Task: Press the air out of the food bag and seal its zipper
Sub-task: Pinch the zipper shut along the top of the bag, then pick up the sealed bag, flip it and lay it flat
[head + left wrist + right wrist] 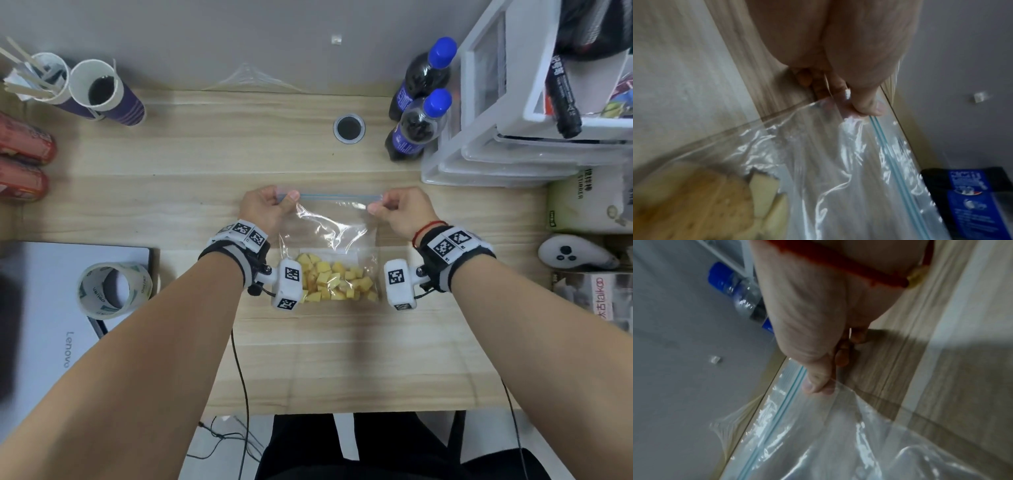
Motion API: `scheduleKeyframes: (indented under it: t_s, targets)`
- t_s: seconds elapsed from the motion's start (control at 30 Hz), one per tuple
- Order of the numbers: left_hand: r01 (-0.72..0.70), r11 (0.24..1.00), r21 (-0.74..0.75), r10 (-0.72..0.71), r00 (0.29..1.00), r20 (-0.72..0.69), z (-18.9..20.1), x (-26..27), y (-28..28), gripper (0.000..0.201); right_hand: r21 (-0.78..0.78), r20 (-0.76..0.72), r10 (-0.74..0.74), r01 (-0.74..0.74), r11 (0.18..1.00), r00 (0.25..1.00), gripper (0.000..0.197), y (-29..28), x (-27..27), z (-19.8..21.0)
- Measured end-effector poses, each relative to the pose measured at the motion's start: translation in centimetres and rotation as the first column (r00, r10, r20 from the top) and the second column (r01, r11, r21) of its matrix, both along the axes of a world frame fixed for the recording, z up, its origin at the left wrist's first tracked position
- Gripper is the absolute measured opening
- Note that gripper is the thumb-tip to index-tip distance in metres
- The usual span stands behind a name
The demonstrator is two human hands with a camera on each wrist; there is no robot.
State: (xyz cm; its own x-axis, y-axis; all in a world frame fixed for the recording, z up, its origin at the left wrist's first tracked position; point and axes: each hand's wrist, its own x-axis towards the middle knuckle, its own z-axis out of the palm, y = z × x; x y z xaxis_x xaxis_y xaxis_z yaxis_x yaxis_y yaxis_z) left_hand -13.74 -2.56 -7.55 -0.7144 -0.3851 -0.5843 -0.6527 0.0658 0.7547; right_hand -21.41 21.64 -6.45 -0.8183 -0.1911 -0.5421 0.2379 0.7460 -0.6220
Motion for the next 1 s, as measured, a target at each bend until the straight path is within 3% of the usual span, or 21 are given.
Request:
scheduleKeyframes:
  t_s: [0.07, 0.17, 0.3, 0.47, 0.67, 0.77, 0.87, 1.0]
  targets:
    - [-0.006, 0.998, 0.055, 0.006, 1.000, -0.001, 0.8, 0.4, 0.2, 0.030, -0.034, 0.023, -0.049, 0.050, 0.998, 0.999, 0.026, 0.5, 0.4, 0.4]
    - [-0.035, 0.994, 0.100, 0.035, 0.999, 0.007, 2.4, 0.7, 0.6, 0.049, -0.164, 0.032, -0.110, 0.114, 0.980, 0.993, 0.027, 0.0, 0.5, 1.8]
    - [-0.084, 0.983, 0.162, 0.094, 0.994, -0.055, 5.0, 1.0, 1.3, 0.016, -0.352, 0.133, -0.099, 0.141, 0.925, 0.986, 0.005, -0.8, 1.0, 3.9]
    - [-0.114, 0.964, 0.238, 0.155, 0.975, -0.162, 8.4, 0.9, 1.2, 0.016, -0.455, 0.068, -0.124, 0.142, 0.879, 0.990, 0.006, -1.0, 1.1, 6.8]
    - [-0.049, 0.956, 0.289, 0.143, 0.939, -0.314, 13.0, 1.4, 1.3, 0.014, -0.540, 0.005, -0.143, 0.123, 0.833, 0.990, 0.007, -0.2, 1.4, 10.4]
    - [-0.010, 0.962, 0.272, 0.093, 0.950, -0.297, 13.3, 2.7, 1.7, 0.012, -0.547, 0.035, -0.123, 0.122, 0.828, 0.992, 0.007, 0.5, 2.6, 10.3]
    - [0.037, 0.969, 0.246, 0.014, 0.979, -0.202, 11.5, 4.9, 2.0, 0.011, -0.472, 0.064, -0.048, 0.073, 0.879, 0.997, 0.007, 1.5, 4.3, 9.0]
    - [0.085, 0.965, 0.248, -0.080, 0.996, -0.031, 7.7, 7.9, 2.2, 0.030, -0.409, 0.151, 0.019, 0.044, 0.912, 0.988, 0.013, 2.6, 6.7, 6.4]
